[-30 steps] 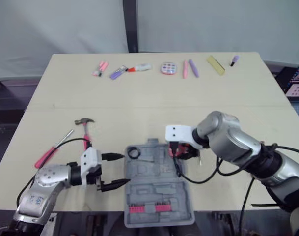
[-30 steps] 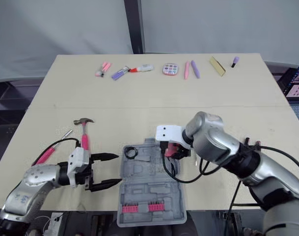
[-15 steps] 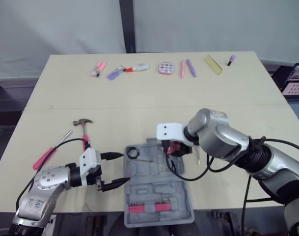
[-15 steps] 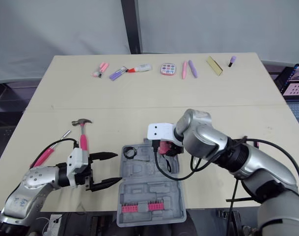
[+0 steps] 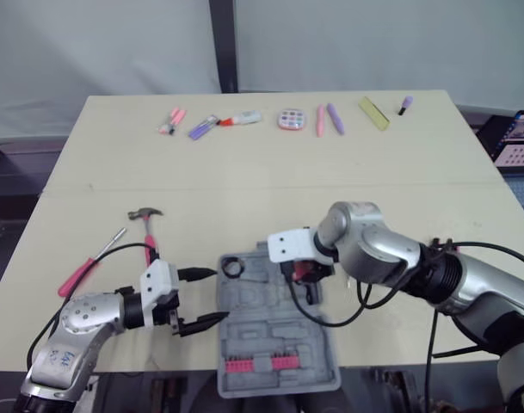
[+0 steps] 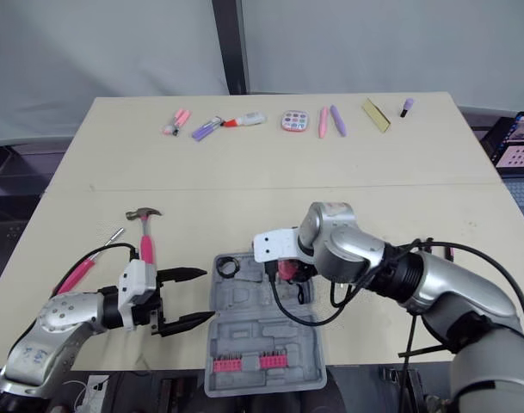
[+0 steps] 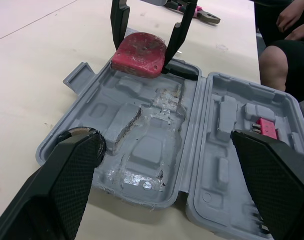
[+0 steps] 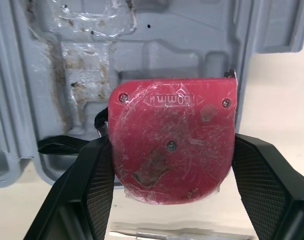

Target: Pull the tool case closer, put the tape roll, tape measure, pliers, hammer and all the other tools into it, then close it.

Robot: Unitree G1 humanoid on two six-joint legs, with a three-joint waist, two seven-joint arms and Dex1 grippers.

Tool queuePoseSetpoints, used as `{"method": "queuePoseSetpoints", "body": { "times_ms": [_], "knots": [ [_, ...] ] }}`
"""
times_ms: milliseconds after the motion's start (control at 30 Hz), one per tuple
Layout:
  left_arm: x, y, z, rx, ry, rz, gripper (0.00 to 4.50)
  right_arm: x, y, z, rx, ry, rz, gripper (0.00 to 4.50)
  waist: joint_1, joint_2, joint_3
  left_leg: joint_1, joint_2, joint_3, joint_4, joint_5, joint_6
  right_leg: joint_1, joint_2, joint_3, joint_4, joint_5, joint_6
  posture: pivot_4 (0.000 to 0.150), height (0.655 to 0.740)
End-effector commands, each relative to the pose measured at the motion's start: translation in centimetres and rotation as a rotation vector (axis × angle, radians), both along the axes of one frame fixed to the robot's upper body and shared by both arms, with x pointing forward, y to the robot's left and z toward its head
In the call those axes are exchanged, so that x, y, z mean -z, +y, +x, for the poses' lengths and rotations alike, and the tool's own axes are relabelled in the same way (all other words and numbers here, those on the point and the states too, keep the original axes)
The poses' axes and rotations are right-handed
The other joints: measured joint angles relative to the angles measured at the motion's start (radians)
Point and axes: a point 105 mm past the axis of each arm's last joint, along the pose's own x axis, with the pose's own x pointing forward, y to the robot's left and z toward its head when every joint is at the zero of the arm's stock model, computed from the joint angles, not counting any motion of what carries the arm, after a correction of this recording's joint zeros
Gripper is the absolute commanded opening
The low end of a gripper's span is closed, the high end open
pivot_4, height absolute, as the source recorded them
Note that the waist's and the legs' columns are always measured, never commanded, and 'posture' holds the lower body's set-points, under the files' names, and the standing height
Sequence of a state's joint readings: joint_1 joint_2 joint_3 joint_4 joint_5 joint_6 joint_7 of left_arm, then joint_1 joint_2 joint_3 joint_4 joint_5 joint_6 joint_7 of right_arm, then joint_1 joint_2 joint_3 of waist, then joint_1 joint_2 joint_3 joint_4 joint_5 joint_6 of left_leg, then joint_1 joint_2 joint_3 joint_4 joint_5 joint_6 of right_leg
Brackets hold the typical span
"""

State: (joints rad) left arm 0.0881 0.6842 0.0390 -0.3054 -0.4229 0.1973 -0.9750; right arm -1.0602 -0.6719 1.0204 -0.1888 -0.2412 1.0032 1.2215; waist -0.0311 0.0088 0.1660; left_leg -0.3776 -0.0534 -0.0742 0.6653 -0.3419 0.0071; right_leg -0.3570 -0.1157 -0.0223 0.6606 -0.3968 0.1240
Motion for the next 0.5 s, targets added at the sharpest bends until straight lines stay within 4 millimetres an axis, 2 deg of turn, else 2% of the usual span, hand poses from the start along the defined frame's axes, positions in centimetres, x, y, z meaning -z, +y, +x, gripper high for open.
{"method": "queuePoseSetpoints", "body": {
  "times_ms": [33, 500],
  "knots": [
    [-0.61, 0.02, -0.21, 0.008, -0.037, 0.017, 4.5, -0.47, 0.37, 0.51, -0.028, -0.046, -0.016, 2.94, 0.0, 0.0, 0.0, 0.0, 0.0, 0.0, 0.0, 0.0, 0.0, 0.0, 0.0, 0.0, 0.0, 0.0, 0.0, 0.15, 0.74],
    [-0.37, 0.01, -0.53, 0.009, -0.034, 0.017, 4.5, -0.04, 0.22, 0.4, -0.049, -0.04, -0.038, 2.94, 0.0, 0.0, 0.0, 0.0, 0.0, 0.0, 0.0, 0.0, 0.0, 0.0, 0.0, 0.0, 0.0, 0.0, 0.0, 0.15, 0.74]
  ]
}}
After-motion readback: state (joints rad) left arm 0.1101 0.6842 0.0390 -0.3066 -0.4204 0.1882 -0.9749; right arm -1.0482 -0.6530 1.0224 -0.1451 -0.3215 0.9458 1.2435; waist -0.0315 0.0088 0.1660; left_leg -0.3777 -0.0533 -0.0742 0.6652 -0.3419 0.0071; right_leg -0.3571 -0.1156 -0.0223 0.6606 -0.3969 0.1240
